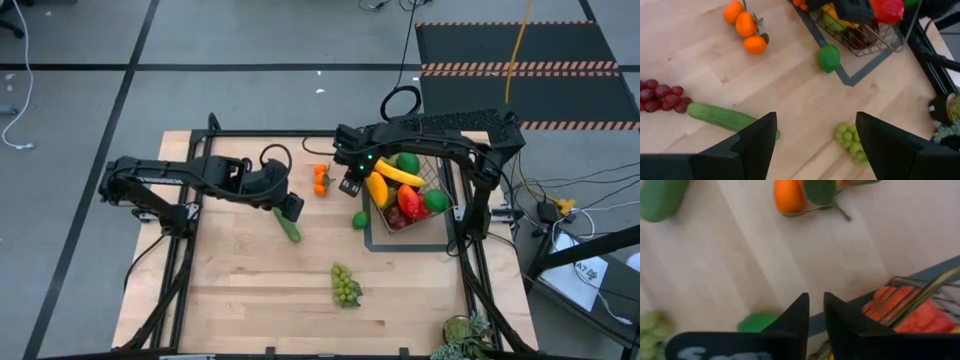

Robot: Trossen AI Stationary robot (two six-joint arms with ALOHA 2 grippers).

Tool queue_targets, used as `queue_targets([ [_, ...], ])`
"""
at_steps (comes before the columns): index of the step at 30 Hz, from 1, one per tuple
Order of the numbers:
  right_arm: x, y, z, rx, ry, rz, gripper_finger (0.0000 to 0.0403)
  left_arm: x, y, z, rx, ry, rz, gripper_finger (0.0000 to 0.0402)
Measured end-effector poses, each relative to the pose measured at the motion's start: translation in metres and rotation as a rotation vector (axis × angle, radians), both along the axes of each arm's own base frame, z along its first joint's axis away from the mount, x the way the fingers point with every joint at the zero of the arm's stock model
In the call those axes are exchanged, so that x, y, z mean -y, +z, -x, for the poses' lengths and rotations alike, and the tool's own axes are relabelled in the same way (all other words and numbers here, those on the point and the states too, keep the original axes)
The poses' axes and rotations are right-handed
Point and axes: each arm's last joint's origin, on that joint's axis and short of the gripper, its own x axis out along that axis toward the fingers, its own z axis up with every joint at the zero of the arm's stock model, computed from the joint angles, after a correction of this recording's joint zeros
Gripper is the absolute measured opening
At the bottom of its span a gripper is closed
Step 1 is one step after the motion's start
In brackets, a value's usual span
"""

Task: Build produce basket
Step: Adjust the wire basket, then put the green cucumber into the wire basket

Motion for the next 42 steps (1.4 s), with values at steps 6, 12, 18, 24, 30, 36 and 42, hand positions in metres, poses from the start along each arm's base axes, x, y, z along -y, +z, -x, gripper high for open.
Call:
queue_targets([
  [6,0.019,0.001,0.011,-0.035,-0.018,0.053,0.0032,0.007,0.0,0.0,0.003,-0.008,0.001,0.0269],
  [12,0.034,0.001,0.024,-0.082,-0.05,0.039,0.0027,0.011,0.0,0.001,0.013,0.03,0.039,0.0269],
  [18,0.044,0.001,0.036,-0.121,-0.07,0.019,0.0027,0.014,0.0,0.001,0.017,0.035,0.051,0.0269],
  [24,0.052,0.005,0.045,-0.146,-0.107,0.062,0.0027,0.013,0.0,0.001,0.018,0.041,0.04,0.0269],
  [30,0.056,0.018,0.052,-0.09,-0.166,0.08,0.0028,0.009,0.0,0.001,0.017,0.048,-0.001,0.0269],
  [36,0.04,0.065,0.059,0.173,-0.147,0.102,0.0028,0.002,0.0,0.0,0.004,0.024,-0.049,0.0269],
  [42,0.013,0.113,0.073,0.406,-0.125,0.167,0.0027,-0.01,0.0,0.001,-0.017,0.042,-0.067,0.0269],
])
